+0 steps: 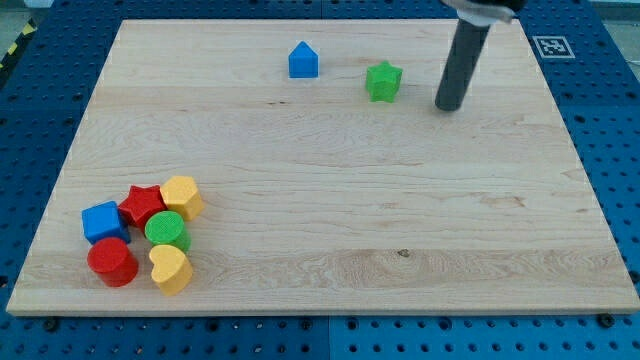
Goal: Push the green star diagonally bottom right to the blue triangle
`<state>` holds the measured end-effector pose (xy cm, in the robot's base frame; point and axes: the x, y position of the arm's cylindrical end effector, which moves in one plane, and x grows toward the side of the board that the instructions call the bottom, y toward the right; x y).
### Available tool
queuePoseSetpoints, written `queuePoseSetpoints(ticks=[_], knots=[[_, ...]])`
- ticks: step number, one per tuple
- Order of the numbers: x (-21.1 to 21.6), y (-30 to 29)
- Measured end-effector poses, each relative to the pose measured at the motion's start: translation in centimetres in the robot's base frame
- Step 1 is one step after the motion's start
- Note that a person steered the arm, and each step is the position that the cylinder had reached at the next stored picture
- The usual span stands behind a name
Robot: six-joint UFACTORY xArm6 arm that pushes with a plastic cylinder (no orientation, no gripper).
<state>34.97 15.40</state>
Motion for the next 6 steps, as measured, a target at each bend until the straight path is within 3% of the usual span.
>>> queuePoseSetpoints(ticks=[1,4,6], knots=[[-3.3,-3.3],[-3.3,-9.6],[1.3,-10.4]])
